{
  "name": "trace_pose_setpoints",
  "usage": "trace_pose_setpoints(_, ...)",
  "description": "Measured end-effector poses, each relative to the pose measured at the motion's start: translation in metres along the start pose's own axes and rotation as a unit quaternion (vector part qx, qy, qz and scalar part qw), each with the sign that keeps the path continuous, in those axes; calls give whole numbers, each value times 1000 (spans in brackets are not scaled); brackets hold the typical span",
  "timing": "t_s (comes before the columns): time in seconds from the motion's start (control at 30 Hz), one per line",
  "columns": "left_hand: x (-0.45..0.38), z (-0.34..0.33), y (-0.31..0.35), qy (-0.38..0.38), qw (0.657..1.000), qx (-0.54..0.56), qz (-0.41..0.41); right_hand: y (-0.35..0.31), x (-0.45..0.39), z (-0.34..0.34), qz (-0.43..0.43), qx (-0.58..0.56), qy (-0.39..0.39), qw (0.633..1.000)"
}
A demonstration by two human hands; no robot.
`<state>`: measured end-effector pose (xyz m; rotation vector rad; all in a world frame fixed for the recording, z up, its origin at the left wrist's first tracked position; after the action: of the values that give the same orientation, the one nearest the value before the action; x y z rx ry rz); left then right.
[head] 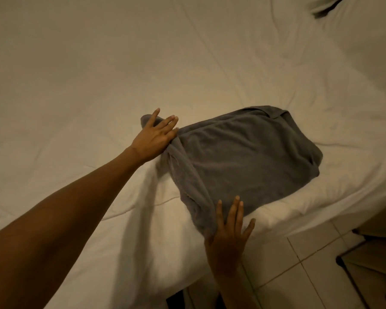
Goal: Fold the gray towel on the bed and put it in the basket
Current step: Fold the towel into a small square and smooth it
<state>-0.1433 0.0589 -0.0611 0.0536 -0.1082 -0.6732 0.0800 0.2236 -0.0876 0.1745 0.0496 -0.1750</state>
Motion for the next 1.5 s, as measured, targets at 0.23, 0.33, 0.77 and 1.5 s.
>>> trace_pose_setpoints(0.23, -84, 27, 50, 14, 999, 42, 12, 88, -49, 8, -66, -24, 0, 998)
trace_pose_setpoints(0.33, -121, 27, 69, 18, 999, 44, 15, 120, -66, -1, -94, -50, 1, 994)
trace_pose_setpoints(0.77, -277, -14, 146, -22, 999, 19, 22, 243, -147, -70, -125, 7, -34, 991)
trace_pose_setpoints(1.5, -402, -58, 190, -7, 992, 80, 93, 371, -239, -143, -305, -58, -68, 948)
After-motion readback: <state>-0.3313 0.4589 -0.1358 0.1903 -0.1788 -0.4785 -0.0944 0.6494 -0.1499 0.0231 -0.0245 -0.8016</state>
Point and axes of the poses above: each hand's wrist, its own x-axis away from the middle knuckle, its own z-axis out of the back of the hand, y = z × x, the point moved 10 cm from there along -x, towards the middle knuckle, and after that the axes turned 14 degrees about x, right-handed, at the moved point
